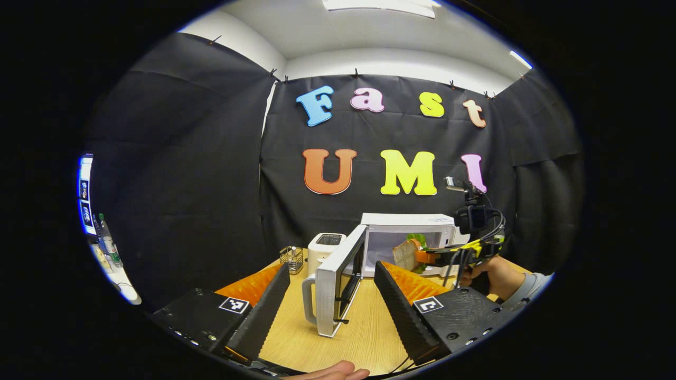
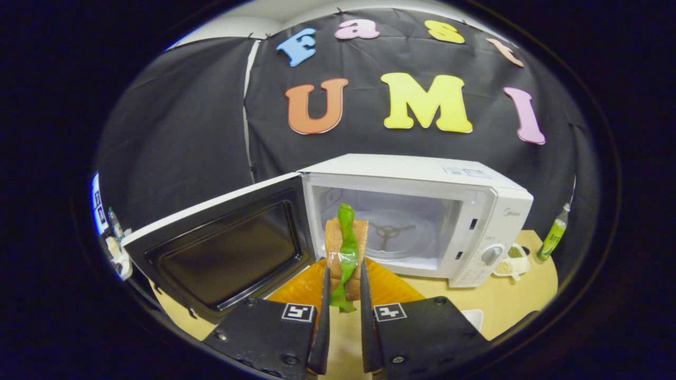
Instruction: Open the microwave oven with the left hand, put the food in, and close the microwave oven.
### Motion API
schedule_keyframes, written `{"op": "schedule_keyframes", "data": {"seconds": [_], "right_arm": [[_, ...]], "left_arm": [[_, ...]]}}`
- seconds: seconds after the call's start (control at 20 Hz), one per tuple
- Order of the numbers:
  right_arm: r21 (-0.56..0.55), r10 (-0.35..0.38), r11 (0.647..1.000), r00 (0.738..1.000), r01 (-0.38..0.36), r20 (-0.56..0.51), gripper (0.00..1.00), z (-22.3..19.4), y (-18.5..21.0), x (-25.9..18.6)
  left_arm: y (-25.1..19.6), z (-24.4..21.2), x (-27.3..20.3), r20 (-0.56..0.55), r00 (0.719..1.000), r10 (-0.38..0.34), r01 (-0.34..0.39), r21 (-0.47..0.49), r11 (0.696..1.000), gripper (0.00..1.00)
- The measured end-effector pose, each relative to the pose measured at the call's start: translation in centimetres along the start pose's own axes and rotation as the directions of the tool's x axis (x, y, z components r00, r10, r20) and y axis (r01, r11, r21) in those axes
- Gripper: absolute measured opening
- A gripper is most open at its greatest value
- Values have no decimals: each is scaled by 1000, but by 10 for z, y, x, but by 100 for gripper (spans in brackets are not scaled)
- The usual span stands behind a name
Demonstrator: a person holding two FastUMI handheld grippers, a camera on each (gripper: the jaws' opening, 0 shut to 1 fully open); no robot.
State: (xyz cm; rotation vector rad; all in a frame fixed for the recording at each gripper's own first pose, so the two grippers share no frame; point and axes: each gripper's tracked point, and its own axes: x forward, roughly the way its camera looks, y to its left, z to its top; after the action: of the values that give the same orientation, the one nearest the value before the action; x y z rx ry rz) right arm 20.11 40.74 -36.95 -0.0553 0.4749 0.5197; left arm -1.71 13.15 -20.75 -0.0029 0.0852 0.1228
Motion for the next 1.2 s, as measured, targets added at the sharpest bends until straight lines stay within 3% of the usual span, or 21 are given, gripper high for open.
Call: {"op": "schedule_keyframes", "data": {"seconds": [0.05, 0.1, 0.2, 0.35, 0.4, 0.45, 0.55, 0.6, 0.65, 0.7, 0.75, 0.8, 0.85, 0.9, 0.95, 1.0, 1.05, 1.1, 1.2], "right_arm": [[61, 0, 998, 1000, 0, 10, 28, -1, 2, 9], [124, -4, 992, 1000, 1, 23, 22, 0, 4, 18], [251, -34, 968, 998, 21, 49, 23, 3, -2, 36], [379, -132, 922, 985, 82, 108, 23, 15, -24, 61], [416, -167, 904, 978, 101, 126, 29, 18, -33, 69], [461, -197, 880, 971, 116, 133, 23, 19, -42, 77], [565, -236, 816, 962, 118, 139, 23, 22, -54, 95], [622, -244, 777, 958, 101, 149, 30, 25, -56, 105], [668, -244, 739, 957, 81, 155, 30, 28, -57, 117], [709, -243, 702, 958, 67, 149, 30, 28, -57, 126], [749, -253, 659, 957, 63, 142, 30, 27, -58, 137], [784, -273, 616, 954, 72, 127, 29, 24, -61, 145], [816, -289, 572, 952, 85, 103, 30, 18, -65, 153], [857, -309, 510, 945, 72, 105, 30, 17, -68, 158], [884, -322, 462, 942, 72, 91, 24, 13, -70, 162], [894, -338, 438, 938, 88, 73, 25, 7, -73, 164], [896, -344, 433, 937, 98, 63, 25, 3, -74, 168], [894, -343, 434, 938, 111, 50, 32, -3, -74, 172], [900, -326, 416, 945, 132, 12, 33, -18, -78, 183]], "left_arm": [[2, 2, -1, 5, 1000, 5, -5, -1, 1000, 96], [4, 4, 1, 14, 1000, 5, -5, -2, 1000, 96], [8, 9, 1, 30, 1000, 6, -6, -7, 1000, 96], [19, 5, 8, 18, 999, 27, -27, 6, 1000, 96], [24, 3, 9, 13, 999, 39, -39, 9, 999, 96], [24, 3, 9, 11, 999, 36, -36, 10, 999, 96], [25, 3, 10, 15, 999, 33, -33, 9, 999, 96], [26, 3, 10, 16, 999, 31, -31, 11, 999, 96], [28, 2, 11, 13, 999, 35, -35, 13, 999, 86], [30, 1, 13, 8, 999, 40, -40, 16, 999, 86], [30, 0, 14, 4, 999, 47, -47, 21, 999, 86], [32, -1, 15, 2, 998, 56, -56, 23, 998, 96], [33, -2, 17, -1, 998, 64, -64, 24, 998, 96], [34, -3, 17, -7, 998, 68, -67, 25, 997, 86], [35, -5, 18, -14, 997, 72, -72, 24, 997, 86], [37, -7, 18, -19, 997, 75, -75, 24, 997, 86], [38, -8, 20, -21, 997, 79, -79, 25, 997, 96], [40, -9, 19, -21, 996, 84, -83, 24, 996, 96], [44, -10, 20, -20, 996, 91, -91, 19, 996, 96]]}}
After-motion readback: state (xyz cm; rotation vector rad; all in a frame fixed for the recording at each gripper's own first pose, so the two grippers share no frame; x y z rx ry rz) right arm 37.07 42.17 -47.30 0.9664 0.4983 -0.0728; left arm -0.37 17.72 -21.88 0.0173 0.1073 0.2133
